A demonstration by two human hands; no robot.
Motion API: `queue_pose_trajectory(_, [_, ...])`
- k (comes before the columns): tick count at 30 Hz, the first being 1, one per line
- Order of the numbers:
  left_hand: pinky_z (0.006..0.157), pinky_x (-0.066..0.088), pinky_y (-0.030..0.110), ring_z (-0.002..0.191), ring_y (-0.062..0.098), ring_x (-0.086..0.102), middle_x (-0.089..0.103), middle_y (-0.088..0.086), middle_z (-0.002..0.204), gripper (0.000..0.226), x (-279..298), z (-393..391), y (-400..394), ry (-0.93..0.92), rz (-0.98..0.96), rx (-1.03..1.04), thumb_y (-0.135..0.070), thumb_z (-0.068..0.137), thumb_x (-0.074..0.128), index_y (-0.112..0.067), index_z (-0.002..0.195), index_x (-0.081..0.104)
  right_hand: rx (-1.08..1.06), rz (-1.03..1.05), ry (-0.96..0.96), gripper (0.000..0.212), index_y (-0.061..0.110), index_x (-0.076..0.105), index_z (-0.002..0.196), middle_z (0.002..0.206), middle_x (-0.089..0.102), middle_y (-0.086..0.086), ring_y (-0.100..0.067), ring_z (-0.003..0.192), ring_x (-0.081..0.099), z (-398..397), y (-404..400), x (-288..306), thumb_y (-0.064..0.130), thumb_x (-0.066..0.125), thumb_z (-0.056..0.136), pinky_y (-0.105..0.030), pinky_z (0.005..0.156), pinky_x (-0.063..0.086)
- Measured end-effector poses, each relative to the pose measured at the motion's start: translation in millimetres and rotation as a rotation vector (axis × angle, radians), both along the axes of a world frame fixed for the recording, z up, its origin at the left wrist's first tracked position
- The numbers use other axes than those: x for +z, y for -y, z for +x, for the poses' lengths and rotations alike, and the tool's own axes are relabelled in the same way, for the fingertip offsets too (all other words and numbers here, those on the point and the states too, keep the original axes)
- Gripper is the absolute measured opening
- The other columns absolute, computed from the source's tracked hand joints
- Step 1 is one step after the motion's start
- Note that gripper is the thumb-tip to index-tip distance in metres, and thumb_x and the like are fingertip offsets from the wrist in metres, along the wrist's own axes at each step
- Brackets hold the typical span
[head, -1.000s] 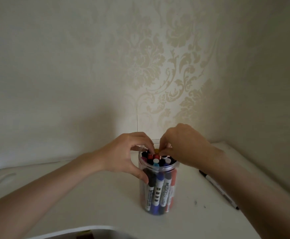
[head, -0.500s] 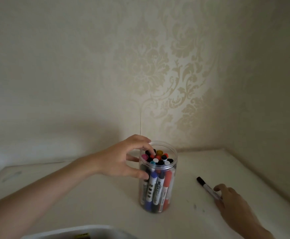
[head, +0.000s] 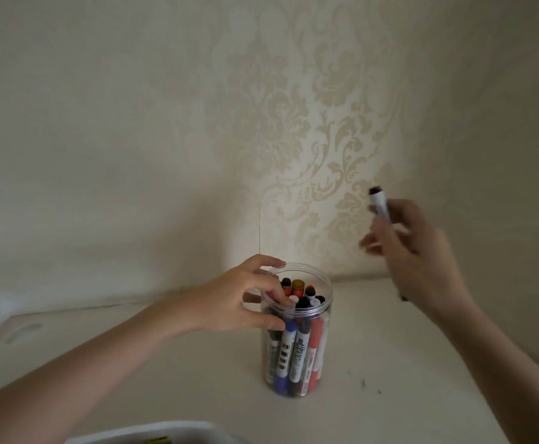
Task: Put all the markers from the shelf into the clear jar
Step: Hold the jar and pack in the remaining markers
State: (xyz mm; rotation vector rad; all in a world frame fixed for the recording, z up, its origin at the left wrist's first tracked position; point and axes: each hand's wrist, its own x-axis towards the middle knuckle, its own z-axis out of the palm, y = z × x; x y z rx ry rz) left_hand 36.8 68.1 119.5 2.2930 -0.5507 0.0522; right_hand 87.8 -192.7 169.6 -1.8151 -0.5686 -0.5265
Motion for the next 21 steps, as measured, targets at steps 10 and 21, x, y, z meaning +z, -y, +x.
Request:
queue_pose_trajectory(10, [0.107, 0.050, 0.043, 0.140, 0.008, 0.046, 0.041, -0.012, 0.152, 0.025, -2, 8, -15, -0.138, -0.209, -0.047, -0.010, 0.081, 0.081, -0.029, 0.094, 0.072, 0.173, -0.785, -0.517, 0.035, 0.027, 0.062, 0.091, 0.075, 0.062, 0.005, -0.007, 0.051, 0.049, 35, -47, -8, 0.033, 0.085, 0.066, -0.018, 0.046, 0.036])
queue_pose_trajectory(21, [0.100, 0.053, 0.033, 0.124, 0.014, 0.061, 0.064, -0.012, 0.129, 0.104, -57, 2, 25, 0.035, -0.435, 0.132, -0.016, 0.048, 0.098, -0.033, 0.135, 0.043, 0.354, -0.496, -0.780, 0.029, 0.010, 0.070, 0.099, 0.063, 0.054, -0.003, -0.007, 0.040, 0.035, 25, -35, -10, 0.022, 0.080, 0.075, -0.017, 0.038, 0.029])
